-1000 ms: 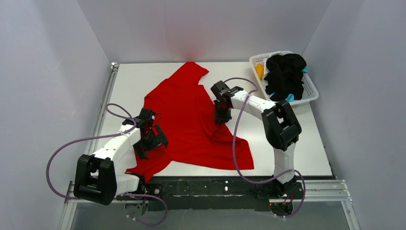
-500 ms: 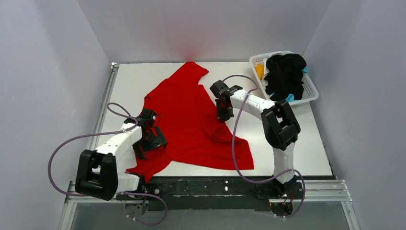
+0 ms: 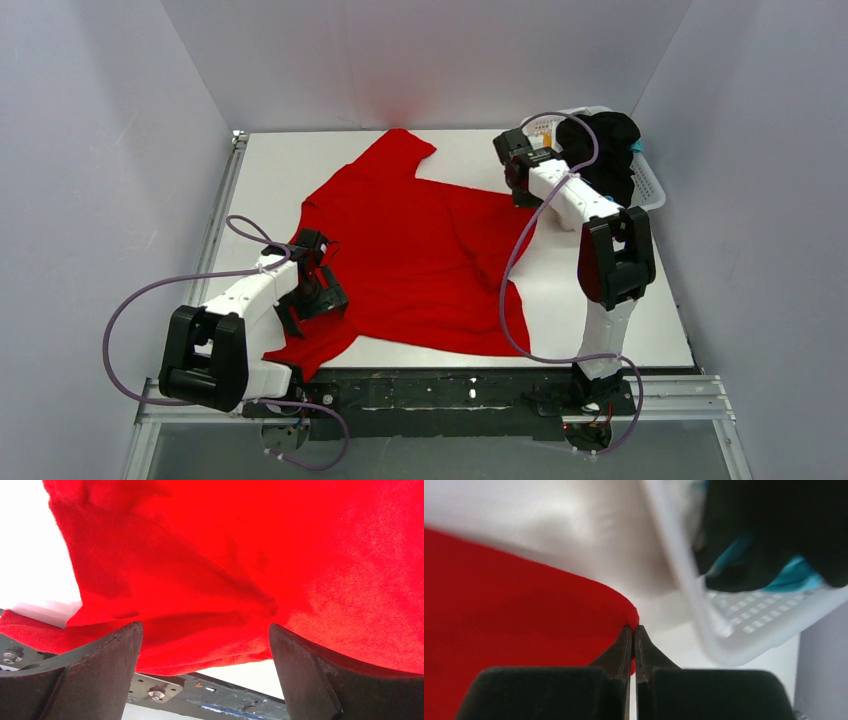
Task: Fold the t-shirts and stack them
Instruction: Flatten out the tshirt
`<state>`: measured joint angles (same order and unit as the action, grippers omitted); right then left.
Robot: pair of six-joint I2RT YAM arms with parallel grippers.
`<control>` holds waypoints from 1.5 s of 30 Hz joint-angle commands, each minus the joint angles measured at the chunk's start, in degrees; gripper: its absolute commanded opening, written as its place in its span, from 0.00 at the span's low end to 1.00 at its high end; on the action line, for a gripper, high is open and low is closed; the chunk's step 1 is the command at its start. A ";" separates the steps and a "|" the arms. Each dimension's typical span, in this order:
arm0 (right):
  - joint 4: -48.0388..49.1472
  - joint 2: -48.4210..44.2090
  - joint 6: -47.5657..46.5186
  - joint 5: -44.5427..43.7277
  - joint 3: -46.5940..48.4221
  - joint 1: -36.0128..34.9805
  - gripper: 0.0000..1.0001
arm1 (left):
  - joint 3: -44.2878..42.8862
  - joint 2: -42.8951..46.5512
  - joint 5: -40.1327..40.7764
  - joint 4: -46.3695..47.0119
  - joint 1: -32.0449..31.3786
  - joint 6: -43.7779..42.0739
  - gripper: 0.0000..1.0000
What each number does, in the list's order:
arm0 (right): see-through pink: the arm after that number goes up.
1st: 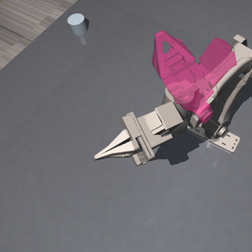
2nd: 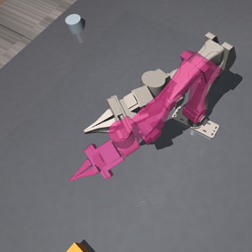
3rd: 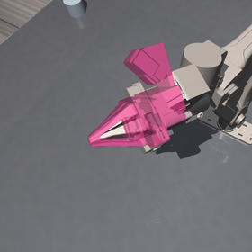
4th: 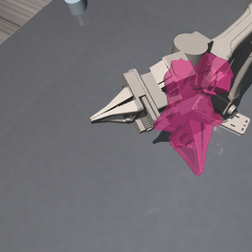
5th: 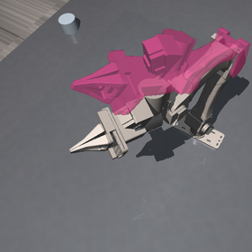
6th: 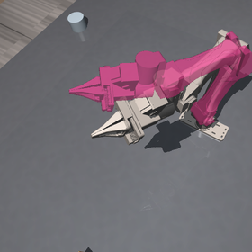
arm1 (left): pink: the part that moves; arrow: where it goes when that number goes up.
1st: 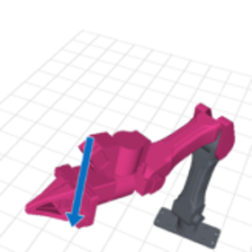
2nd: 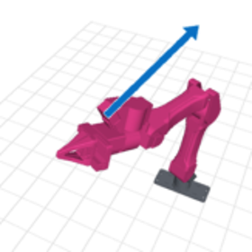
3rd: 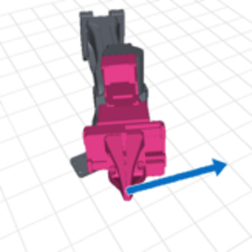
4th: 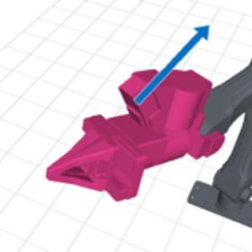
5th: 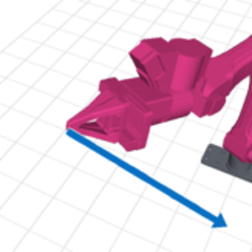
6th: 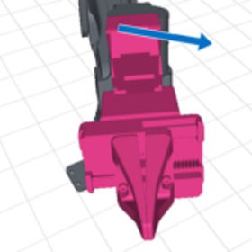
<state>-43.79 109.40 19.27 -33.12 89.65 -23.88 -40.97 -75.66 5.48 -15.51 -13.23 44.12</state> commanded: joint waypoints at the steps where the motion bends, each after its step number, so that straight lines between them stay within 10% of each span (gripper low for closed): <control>1: 1.44 3.09 -6.43 -11.29 7.76 4.29 0.01 | 0.62 0.11 1.87 -8.47 0.29 0.18 0.98; 6: 1.96 4.68 -9.33 -15.03 12.85 4.81 0.05 | -0.94 0.48 1.84 -9.58 0.29 0.01 0.98; 9: 0.08 3.64 -7.45 -14.67 13.85 4.51 0.35 | -2.94 1.10 0.33 -9.88 0.23 -0.01 0.98; 18: 1.20 -6.11 -1.02 3.26 7.24 1.05 0.78 | -13.92 5.10 -2.78 -7.98 0.25 -1.29 0.98; 32: 3.71 0.24 9.64 26.81 -1.47 -1.04 0.83 | -36.18 -30.47 -16.91 -0.16 4.14 -4.99 0.98; 45: 1.80 21.22 6.38 30.88 19.45 2.10 0.79 | -39.24 -42.73 -21.99 2.14 10.33 -2.63 0.98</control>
<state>-43.13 126.17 27.09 -4.67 101.14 -23.70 -82.28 -115.83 -14.74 -10.61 -4.62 40.27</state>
